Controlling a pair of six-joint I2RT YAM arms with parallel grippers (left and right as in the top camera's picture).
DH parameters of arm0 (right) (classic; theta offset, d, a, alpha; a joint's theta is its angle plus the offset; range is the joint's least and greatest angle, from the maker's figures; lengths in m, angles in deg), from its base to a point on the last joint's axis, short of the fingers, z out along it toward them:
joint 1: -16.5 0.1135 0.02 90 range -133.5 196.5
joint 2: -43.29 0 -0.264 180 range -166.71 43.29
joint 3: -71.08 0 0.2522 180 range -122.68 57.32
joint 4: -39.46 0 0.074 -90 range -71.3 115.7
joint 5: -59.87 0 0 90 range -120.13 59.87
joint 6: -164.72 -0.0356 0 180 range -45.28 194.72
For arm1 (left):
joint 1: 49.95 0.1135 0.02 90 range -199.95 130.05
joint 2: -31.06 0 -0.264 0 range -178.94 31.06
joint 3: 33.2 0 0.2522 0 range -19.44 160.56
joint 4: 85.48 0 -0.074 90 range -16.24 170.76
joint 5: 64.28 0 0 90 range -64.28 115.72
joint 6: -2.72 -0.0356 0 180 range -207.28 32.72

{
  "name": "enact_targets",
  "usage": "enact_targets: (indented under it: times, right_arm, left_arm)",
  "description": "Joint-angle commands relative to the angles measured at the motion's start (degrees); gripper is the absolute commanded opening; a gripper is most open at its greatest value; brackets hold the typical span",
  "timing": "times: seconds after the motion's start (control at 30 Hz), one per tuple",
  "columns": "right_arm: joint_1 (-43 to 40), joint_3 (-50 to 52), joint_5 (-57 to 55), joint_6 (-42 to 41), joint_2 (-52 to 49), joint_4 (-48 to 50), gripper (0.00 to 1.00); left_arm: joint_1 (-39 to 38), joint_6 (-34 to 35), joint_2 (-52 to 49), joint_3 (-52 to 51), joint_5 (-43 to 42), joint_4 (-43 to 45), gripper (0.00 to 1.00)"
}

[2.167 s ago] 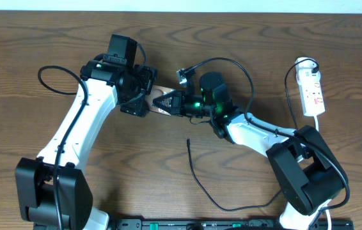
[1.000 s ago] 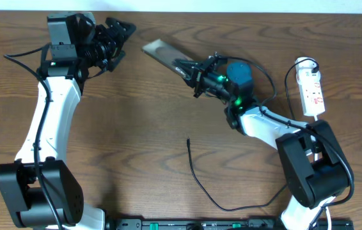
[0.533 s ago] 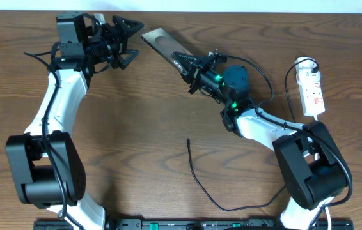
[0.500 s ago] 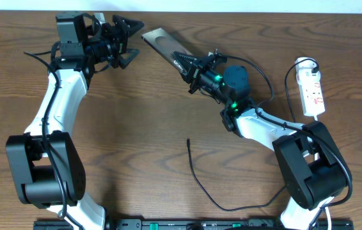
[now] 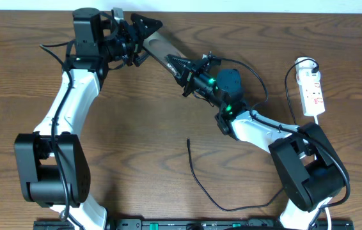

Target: Plug charger to phone and switch on socket

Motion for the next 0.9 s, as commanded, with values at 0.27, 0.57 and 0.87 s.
enact_targets:
  times: [0.27, 0.57, 0.87]
  right_arm:
    - [2.38, -0.92, -4.96, 4.13, 0.31, 1.18, 0.02]
    - [2.38, -0.92, -4.94, 4.11, 0.31, 1.27, 0.01]
    - [2.38, -0.92, -5.14, -0.17, 0.31, 1.4, 0.02]
  left_arm:
    - [-2.1, 3.61, -0.15, -0.28, 4.61, 0.46, 0.89]
    - [-2.1, 5.66, -0.15, -0.33, 5.07, 0.44, 0.74]
    - [-2.1, 5.64, -0.15, -0.33, 5.03, 0.44, 0.74]
